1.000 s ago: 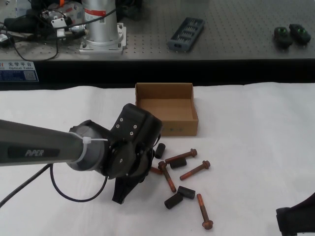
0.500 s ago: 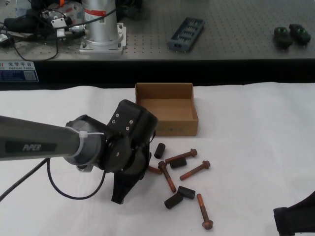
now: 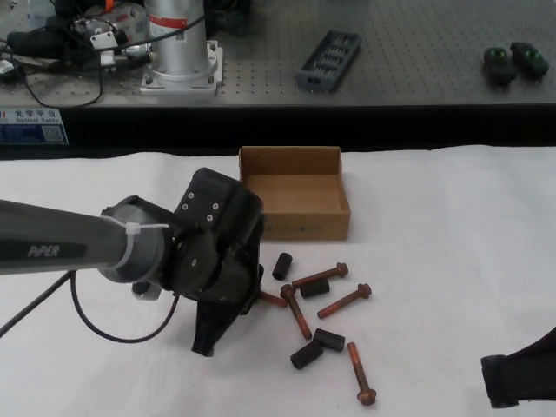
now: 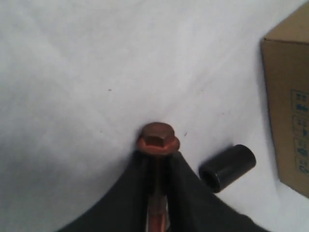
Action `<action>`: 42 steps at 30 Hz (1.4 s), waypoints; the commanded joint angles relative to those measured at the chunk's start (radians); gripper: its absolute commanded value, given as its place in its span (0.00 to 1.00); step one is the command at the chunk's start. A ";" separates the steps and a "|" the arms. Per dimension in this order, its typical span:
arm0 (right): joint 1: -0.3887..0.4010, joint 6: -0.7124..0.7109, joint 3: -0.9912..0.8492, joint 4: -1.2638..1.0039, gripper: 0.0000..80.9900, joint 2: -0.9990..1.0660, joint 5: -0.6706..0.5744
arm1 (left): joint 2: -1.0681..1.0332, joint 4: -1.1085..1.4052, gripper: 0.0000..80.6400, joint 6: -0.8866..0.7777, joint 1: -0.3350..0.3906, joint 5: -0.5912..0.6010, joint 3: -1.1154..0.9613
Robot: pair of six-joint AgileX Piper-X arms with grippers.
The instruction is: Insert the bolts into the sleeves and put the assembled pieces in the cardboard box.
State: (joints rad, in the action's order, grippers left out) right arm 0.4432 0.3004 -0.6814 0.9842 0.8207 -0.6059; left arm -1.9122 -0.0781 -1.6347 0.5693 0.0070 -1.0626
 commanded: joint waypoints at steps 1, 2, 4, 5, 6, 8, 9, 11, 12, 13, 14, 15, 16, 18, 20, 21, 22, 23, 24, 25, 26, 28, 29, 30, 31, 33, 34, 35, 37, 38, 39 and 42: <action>-0.005 -0.009 -0.012 -0.011 0.03 -0.009 -0.018 | 0.001 -0.056 0.01 0.208 -0.004 0.068 0.016; -0.005 -0.009 -0.012 -0.011 0.03 -0.009 -0.018 | 0.022 -0.056 0.01 0.282 -0.011 0.065 0.016; -0.005 -0.020 -0.012 -0.010 0.03 -0.009 -0.018 | 0.068 -0.056 0.01 0.416 -0.024 0.065 0.018; -0.005 -0.033 -0.012 -0.010 0.03 -0.009 -0.018 | 0.091 -0.056 0.01 0.480 -0.032 0.067 0.018; -0.005 -0.047 -0.012 -0.012 0.03 -0.009 -0.018 | 0.117 -0.056 0.01 0.527 -0.040 0.072 0.021; -0.005 -0.053 -0.012 -0.030 0.03 -0.002 -0.018 | 0.165 -0.056 0.01 0.620 -0.058 0.093 0.031; -0.005 -0.053 -0.010 -0.049 0.03 0.002 -0.028 | 0.192 -0.056 0.01 0.661 -0.070 0.110 0.039; 0.002 -0.044 -0.010 -0.094 0.03 0.022 -0.077 | 0.245 -0.051 0.01 0.722 -0.095 0.154 0.056; 0.006 -0.037 -0.010 -0.124 0.03 0.037 -0.098 | 0.274 -0.044 0.01 0.752 -0.107 0.179 0.071; 0.012 -0.022 -0.010 -0.156 0.03 0.056 -0.116 | 0.304 -0.032 0.01 0.782 -0.117 0.206 0.082; 0.021 -0.017 -0.010 -0.191 0.03 0.072 -0.131 | 0.336 -0.013 0.01 0.808 -0.129 0.238 0.098; 0.032 -0.008 -0.010 -0.227 0.03 0.095 -0.147 | 0.367 0.013 0.01 0.830 -0.141 0.275 0.117; 0.045 0.004 -0.010 -0.265 0.03 0.119 -0.163 | 0.395 0.043 0.01 0.843 -0.152 0.307 0.136; 0.076 0.038 -0.010 -0.341 0.03 0.171 -0.193 | 0.446 0.107 0.01 0.874 -0.169 0.402 0.171; 0.113 0.069 -0.010 -0.425 0.03 0.219 -0.219 | 0.493 0.180 0.01 0.893 -0.184 0.490 0.206; 0.137 0.091 -0.010 -0.472 0.03 0.243 -0.229 | 0.515 0.220 0.01 0.898 -0.188 0.532 0.221; 0.161 0.115 -0.010 -0.521 0.03 0.265 -0.237 | 0.534 0.257 0.01 0.904 -0.190 0.569 0.234; 0.184 0.135 -0.010 -0.570 0.03 0.287 -0.243 | 0.550 0.289 0.01 0.907 -0.190 0.593 0.244; 0.206 0.160 -0.010 -0.610 0.03 0.303 -0.243 | 0.565 0.316 0.01 0.910 -0.190 0.622 0.251; 0.228 0.182 -0.010 -0.660 0.03 0.320 -0.243 | 0.577 0.328 0.01 0.910 -0.190 0.646 0.252; 0.246 0.202 -0.010 -0.707 0.03 0.336 -0.243 | 0.587 0.327 0.01 0.910 -0.190 0.667 0.252; 0.269 0.245 -0.010 -0.789 0.03 0.360 -0.239 | 0.610 0.327 0.01 0.920 -0.190 0.696 0.252; 0.276 0.263 -0.010 -0.830 0.03 0.371 -0.238 | 0.617 0.327 0.01 0.928 -0.190 0.710 0.252; 0.281 0.274 -0.010 -0.860 0.03 0.380 -0.235 | 0.626 0.327 0.01 0.935 -0.190 0.726 0.252; 0.283 0.292 -0.010 -0.900 0.03 0.389 -0.234 | 0.633 0.327 0.01 0.939 -0.190 0.745 0.252; 0.283 0.328 -0.010 -0.964 0.03 0.405 -0.229 | 0.645 0.325 0.01 0.939 -0.190 0.766 0.252; 0.283 0.352 -0.010 -0.994 0.03 0.411 -0.220 | 0.653 0.323 0.01 0.939 -0.190 0.766 0.252; 0.283 0.367 -0.010 -1.015 0.03 0.416 -0.212 | 0.659 0.321 0.01 0.939 -0.190 0.764 0.252; 0.283 0.373 -0.012 -1.043 0.03 0.417 -0.212 | 0.670 0.318 0.01 0.952 -0.191 0.764 0.252; 0.283 0.373 -0.012 -1.055 0.03 0.417 -0.212 | 0.672 0.318 0.01 0.960 -0.191 0.764 0.252; 0.283 0.373 -0.012 -1.064 0.03 0.417 -0.212 | 0.674 0.318 0.01 0.961 -0.191 0.764 0.252; 0.283 0.373 -0.012 -1.079 0.03 0.419 -0.197 | 0.674 0.318 0.01 0.952 -0.191 0.782 0.252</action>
State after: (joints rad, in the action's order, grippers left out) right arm 0.7234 0.6737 -0.6814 -0.0715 1.2347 -0.8105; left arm -1.2520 0.2286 -0.6972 0.3810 0.7613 -0.8099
